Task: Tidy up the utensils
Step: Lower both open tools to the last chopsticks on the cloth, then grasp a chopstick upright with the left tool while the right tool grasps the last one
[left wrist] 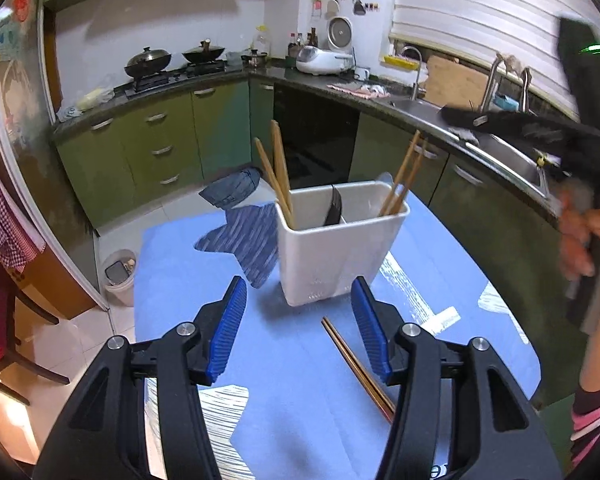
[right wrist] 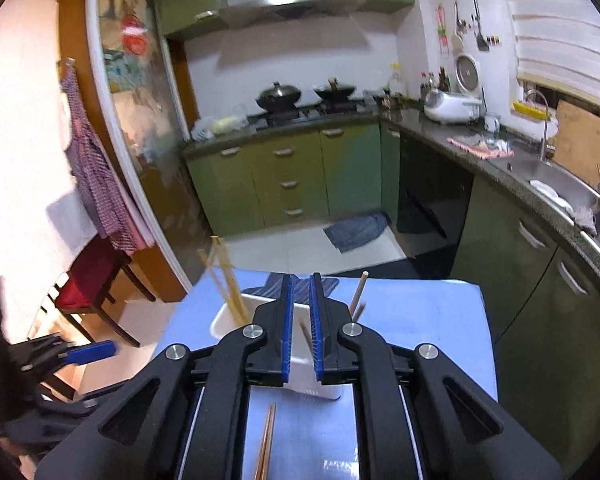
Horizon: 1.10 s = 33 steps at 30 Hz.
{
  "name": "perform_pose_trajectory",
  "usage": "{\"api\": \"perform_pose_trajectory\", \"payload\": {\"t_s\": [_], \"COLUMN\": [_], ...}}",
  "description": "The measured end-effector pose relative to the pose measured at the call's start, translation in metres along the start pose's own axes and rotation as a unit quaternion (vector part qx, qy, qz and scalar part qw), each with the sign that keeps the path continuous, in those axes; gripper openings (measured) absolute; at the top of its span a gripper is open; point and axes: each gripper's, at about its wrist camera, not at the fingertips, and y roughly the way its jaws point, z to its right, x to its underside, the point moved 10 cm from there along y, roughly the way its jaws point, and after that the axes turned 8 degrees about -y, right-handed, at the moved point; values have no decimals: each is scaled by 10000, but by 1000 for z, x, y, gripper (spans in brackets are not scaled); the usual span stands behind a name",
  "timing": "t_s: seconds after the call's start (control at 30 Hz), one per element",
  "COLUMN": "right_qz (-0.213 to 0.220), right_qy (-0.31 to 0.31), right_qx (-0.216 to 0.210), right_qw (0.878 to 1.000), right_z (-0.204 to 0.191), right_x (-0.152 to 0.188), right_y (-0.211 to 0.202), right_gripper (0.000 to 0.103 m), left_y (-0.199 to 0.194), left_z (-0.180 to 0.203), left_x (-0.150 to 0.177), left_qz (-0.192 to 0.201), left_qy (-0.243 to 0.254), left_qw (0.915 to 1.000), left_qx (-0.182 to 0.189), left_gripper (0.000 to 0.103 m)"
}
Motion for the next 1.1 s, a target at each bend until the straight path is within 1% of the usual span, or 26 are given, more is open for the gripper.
{"api": "perform_pose_trajectory", "payload": {"t_s": [0.03, 0.1, 0.17, 0.2, 0.23, 0.27, 0.3, 0.43, 0.53, 0.57, 0.63, 0.67, 0.77, 0.93, 1.1], "right_qz": [29, -44, -284, -402, -498, -644, -719, -941, -1115, -1141, -1171, -1169, -1130, -1096, -1150], "right_qy": [-39, -111, -102, -40, 36, 136, 195, 695, 942, 981, 1057, 1080, 1082, 1073, 1122], "right_qx": [-12, -16, -30, -39, -35, -13, 21, 150, 167, 165, 150, 149, 130, 133, 103], "right_qw": [10000, 9999, 9995, 9992, 9987, 9978, 9972, 9930, 9891, 9885, 9874, 9871, 9876, 9881, 9870], "right_z": [-1, -3, 0, 3, 7, 14, 19, 46, 59, 62, 67, 70, 71, 68, 66], "right_x": [5, 27, 62, 80, 97, 121, 136, 206, 240, 245, 255, 256, 254, 245, 249], "right_y": [-10, -28, -30, -29, -28, -21, -17, 8, 21, 24, 27, 27, 24, 23, 25], "right_gripper": [17, 21, 22, 24, 27, 27, 27, 27, 27, 27, 27, 27, 27, 27, 27], "left_y": [4, 14, 32, 42, 49, 58, 66, 88, 106, 111, 125, 131, 143, 151, 154], "left_z": [3, 9, 18, 22, 24, 27, 29, 32, 30, 29, 27, 25, 23, 24, 26], "left_x": [3, 12, 30, 41, 48, 57, 66, 88, 103, 106, 118, 122, 131, 134, 135], "left_qz": [-52, -191, -526, -733, -881, -1046, -1170, -1419, -1624, -1707, -1952, -2034, -2197, -2290, -2407], "left_qy": [8, 4, -55, -140, -198, -267, -335, -436, -510, -558, -667, -713, -775, -723, -604], "left_qw": [10000, 9998, 9985, 9969, 9955, 9936, 9920, 9886, 9854, 9837, 9785, 9765, 9724, 9705, 9682], "left_qx": [19, 51, 156, 241, 280, 321, 330, 237, 91, 70, 26, -4, -90, -197, -318], "left_gripper": [52, 52, 52, 52, 52, 52, 52, 52, 52, 51, 44, 40, 36, 36, 34]}}
